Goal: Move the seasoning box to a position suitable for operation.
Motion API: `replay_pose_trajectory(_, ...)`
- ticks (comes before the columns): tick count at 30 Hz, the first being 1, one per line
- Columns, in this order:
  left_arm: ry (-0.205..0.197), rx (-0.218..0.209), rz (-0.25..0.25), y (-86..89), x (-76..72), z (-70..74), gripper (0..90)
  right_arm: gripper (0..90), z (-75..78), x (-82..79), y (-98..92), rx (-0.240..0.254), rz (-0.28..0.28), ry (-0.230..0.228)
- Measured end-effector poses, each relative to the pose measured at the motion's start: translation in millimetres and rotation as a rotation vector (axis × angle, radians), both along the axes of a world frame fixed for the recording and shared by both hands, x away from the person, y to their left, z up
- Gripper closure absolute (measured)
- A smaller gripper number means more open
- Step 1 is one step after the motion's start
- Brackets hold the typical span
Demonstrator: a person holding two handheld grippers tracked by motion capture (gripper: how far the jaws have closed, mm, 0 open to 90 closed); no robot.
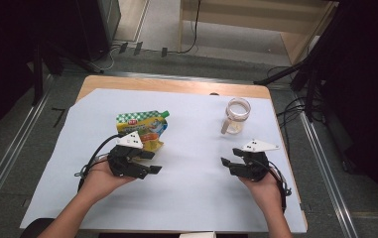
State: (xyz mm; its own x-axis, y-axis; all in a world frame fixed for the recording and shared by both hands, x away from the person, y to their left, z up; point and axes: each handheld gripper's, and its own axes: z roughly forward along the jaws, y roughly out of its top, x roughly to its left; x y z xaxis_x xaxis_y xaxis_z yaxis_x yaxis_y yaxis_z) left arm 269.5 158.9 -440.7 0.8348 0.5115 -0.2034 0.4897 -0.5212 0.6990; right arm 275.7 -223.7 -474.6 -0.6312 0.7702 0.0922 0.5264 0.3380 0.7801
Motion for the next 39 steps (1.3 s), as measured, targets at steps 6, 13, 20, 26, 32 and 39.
replay_pose_trajectory(6, 0.003, -0.002, -0.005, -0.8, -0.1, -0.5, 41.2, 42.1, 3.7, 8.6, -4.0, -0.028, -0.023, -0.032)
replay_pose_trajectory(13, -0.001, -0.005, -0.005, -0.1, -0.2, 0.1, 41.2, 40.9, 3.9, 33.1, -20.7, 0.023, -0.104, -0.015)
replay_pose_trajectory(20, 0.000, -0.006, -0.003, 0.4, 0.5, 0.4, 41.7, 37.2, 0.2, 59.5, -41.5, 0.056, -0.188, 0.014)
replay_pose_trajectory(26, 0.003, -0.007, -0.012, -1.5, 0.6, -0.4, 41.8, 28.9, -12.7, 84.9, -45.8, 0.035, -0.207, 0.034)
replay_pose_trajectory(32, 0.008, -0.005, -0.020, -3.6, -1.3, -0.9, 42.2, 19.2, -20.3, 102.8, -41.3, 0.038, -0.208, -0.002)
replay_pose_trajectory(39, 0.004, 0.004, -0.011, -3.2, -5.7, -1.3, 42.2, 14.9, -26.7, 116.8, -36.8, 0.095, -0.224, -0.062)
